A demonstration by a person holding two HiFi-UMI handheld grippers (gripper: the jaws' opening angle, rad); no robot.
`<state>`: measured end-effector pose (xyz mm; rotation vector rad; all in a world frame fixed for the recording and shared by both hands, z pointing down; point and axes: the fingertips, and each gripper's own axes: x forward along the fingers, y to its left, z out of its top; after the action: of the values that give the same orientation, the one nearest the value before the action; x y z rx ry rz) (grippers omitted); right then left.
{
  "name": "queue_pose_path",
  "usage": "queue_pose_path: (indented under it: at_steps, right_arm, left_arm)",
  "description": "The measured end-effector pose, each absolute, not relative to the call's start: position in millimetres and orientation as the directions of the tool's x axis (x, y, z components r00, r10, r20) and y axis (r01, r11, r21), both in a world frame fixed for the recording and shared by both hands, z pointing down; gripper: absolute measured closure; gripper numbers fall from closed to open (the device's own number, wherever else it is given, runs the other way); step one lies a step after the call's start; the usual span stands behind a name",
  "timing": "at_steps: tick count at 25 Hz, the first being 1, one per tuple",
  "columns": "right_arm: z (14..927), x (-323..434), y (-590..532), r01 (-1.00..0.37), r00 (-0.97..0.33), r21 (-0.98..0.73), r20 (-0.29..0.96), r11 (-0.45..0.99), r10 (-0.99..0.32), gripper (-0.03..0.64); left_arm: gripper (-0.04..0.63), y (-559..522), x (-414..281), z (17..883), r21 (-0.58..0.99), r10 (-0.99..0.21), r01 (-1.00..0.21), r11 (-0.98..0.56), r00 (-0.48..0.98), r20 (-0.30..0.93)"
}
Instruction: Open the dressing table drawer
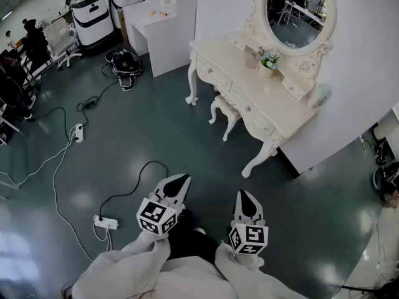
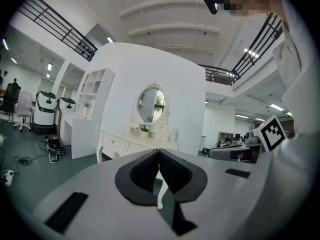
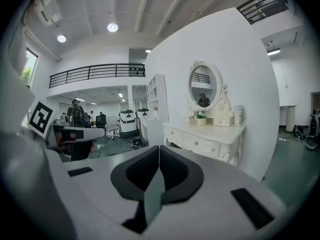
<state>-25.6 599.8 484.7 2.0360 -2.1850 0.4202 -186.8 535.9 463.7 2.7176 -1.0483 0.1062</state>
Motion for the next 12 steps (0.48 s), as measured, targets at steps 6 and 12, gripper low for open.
queue_pose_path:
  at_steps: [6,12]
  right_arm:
    - [474.0,-24.0,607.6,-0.987,-0.095,-0.151,0.213,0.064,-0.972,0.581]
    - [480.3,-18.9,619.8,-0.989,-0.065,-0.148,0.245,0.029,-0.967,0.581]
  left_arm:
    - [0.578,550.0,-185.0,461.0,0.168,-0.667,-0.68,-0.714,0.733,0.133]
    - [0.578,559.2,-190.2,467.3,0.191,-0.684,-0.697,-0.691,0.716,0.14]
